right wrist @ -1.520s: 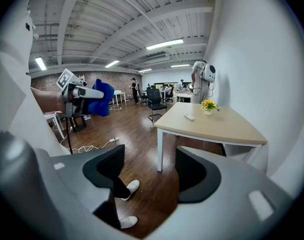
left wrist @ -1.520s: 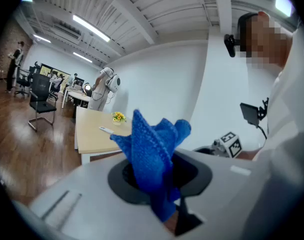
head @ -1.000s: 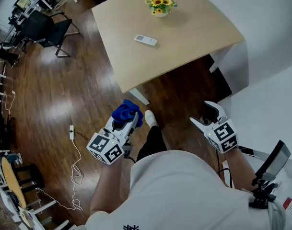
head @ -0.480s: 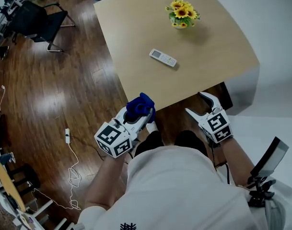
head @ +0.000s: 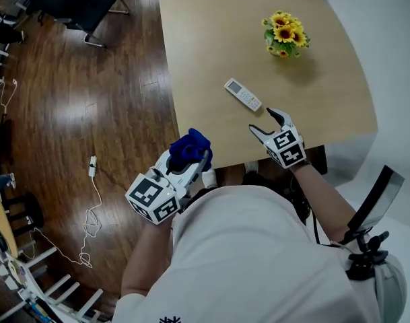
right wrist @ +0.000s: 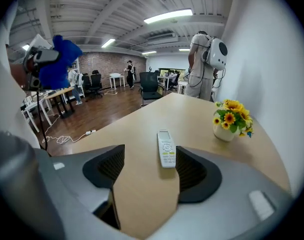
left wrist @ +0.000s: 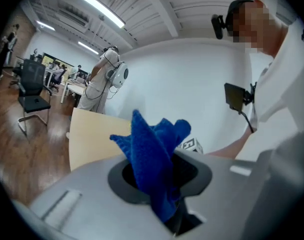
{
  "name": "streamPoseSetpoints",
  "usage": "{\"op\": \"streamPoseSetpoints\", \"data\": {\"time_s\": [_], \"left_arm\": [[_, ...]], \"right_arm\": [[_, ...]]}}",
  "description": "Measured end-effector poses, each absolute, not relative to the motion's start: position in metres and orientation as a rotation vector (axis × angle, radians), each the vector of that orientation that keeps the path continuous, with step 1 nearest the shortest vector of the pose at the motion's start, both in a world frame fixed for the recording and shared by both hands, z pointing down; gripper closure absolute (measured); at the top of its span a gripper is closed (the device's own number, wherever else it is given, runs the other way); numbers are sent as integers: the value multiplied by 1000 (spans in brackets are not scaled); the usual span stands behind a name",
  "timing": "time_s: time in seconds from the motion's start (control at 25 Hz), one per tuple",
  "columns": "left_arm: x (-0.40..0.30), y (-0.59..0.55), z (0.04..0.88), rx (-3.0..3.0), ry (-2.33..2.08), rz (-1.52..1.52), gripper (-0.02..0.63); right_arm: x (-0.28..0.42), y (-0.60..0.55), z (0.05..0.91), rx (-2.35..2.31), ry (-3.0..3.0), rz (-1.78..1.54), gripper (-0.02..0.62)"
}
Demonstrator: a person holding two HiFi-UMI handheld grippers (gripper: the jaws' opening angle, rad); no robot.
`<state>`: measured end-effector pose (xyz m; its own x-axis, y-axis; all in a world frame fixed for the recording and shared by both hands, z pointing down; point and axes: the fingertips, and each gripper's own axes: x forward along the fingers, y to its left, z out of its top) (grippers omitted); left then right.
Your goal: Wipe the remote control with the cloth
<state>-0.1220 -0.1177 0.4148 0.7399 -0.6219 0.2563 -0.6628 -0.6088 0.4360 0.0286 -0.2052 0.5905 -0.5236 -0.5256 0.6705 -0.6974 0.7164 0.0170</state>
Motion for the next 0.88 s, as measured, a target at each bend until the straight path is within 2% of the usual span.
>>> {"op": "streamPoseSetpoints", "data": {"time_s": [0.4, 0.76, 0.88], "left_arm": [[-118, -132, 407, 2314, -1176, 199, 497], [-128, -117, 390, 2250, -1210, 221, 497], [-125, -123, 393, 2250, -1209, 225, 497]], "right_arm": [[4, -273, 678, 802, -2279, 347, 255], [-27, -272, 673, 762, -2280, 349, 242], [-26, -274, 670, 737, -2248, 309, 264]]}}
